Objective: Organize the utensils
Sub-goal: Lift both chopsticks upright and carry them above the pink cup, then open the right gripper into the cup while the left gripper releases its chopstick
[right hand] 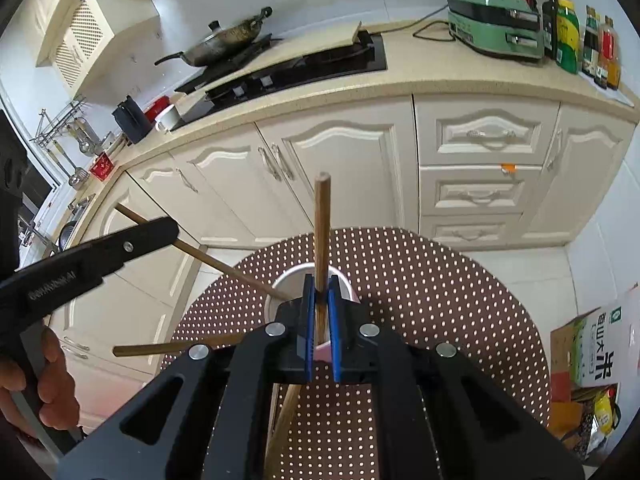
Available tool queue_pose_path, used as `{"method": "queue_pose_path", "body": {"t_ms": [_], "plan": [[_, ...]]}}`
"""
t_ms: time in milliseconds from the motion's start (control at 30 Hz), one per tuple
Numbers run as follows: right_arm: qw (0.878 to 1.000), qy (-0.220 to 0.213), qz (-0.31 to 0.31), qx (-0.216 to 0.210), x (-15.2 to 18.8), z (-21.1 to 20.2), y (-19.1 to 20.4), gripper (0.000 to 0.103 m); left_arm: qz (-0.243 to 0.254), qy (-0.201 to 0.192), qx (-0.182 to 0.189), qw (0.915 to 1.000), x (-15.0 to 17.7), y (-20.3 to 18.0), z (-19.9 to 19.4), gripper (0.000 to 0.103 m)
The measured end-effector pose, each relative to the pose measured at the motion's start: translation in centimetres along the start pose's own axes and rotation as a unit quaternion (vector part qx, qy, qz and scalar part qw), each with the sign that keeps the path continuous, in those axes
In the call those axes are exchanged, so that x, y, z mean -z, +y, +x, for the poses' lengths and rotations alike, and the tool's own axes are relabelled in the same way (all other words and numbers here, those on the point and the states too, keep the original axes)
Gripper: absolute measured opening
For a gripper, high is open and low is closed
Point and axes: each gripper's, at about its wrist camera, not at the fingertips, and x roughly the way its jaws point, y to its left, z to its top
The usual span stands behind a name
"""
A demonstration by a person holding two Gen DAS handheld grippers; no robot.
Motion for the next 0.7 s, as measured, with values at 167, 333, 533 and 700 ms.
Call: {"method": "queue_pose_path", "body": {"t_ms": [167, 333, 533, 700], "plan": [[1.000, 0.001, 0.012, 0.006, 0.4, -0.3, -0.2, 0.008, -0.005, 0.015, 0.000, 0.9999, 0.2, 0.2, 0.1, 0.007], [1.000, -0.007, 0.026, 0.006, 0.4, -1.2, -0.2, 0.012, -0.001, 0.019, -0.001, 0.9998, 0.6, 0.0, -0.3, 0.007], [0.999, -0.032, 0.034, 0.015, 0.5, -3.4, 0.0, 0.026, -0.005, 0.009, -0.001, 0.9999, 1.1, 0.3, -1.9, 0.045], [0.997, -0.055, 0.041, 0.025, 0.9, -5.5, 0.3, 0.028, -0.004, -0.020, 0.000, 0.9998, 1.6, 0.6, -4.2, 0.060]]}}
